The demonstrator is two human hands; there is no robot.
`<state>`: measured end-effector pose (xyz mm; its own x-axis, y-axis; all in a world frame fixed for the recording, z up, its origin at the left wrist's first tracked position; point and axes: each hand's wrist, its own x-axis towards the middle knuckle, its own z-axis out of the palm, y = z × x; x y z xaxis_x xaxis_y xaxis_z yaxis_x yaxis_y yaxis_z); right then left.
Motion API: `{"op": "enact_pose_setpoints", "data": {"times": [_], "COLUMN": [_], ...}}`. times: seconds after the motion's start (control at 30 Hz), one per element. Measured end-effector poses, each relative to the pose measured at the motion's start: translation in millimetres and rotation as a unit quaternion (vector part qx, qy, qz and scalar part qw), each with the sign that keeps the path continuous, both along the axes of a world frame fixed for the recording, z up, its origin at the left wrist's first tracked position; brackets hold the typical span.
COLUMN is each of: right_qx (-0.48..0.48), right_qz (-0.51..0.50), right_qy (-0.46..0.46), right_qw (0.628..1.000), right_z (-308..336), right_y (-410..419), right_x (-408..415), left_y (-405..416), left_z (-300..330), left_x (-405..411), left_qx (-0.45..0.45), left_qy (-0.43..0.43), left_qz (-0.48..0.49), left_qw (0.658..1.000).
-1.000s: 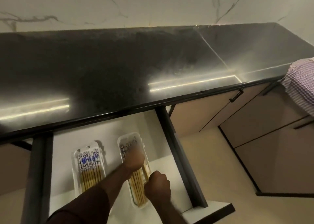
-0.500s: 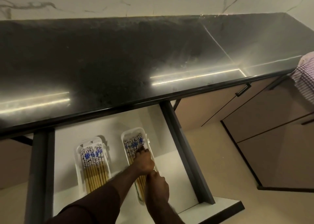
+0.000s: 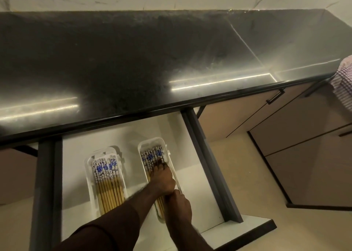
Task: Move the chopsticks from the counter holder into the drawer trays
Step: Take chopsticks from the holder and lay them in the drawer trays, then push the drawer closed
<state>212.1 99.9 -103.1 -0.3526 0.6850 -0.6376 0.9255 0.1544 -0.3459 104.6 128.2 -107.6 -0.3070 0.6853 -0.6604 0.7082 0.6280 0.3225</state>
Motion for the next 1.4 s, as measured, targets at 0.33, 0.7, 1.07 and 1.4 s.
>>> {"op": "enact_pose_setpoints", "data": {"times": [0.33, 0.7, 1.07, 1.4], "right_qx": [0.053, 0.134, 0.179, 0.247], "right_qz": [0.059, 0.176, 0.132, 0.179], "right_qy": [0.03, 0.044, 0.094, 0.203], "right_qw": [0.996, 0.974, 0.97, 0.93], "right_z": [11, 46, 87, 123], "right_y": [2, 2, -19, -55], "right_x": [4, 12, 37, 77], "left_y": [2, -34, -111, -207], "left_z": [18, 58, 103, 145], "left_x": [-1, -9, 7, 72], "left_qx": [0.021, 0.197, 0.278, 0.398], "left_qy": [-0.023, -0.108, -0.087, -0.015], "left_qz": [-0.008, 0.133, 0.149, 0.21], "left_qw": [0.999, 0.965, 0.945, 0.893]}}
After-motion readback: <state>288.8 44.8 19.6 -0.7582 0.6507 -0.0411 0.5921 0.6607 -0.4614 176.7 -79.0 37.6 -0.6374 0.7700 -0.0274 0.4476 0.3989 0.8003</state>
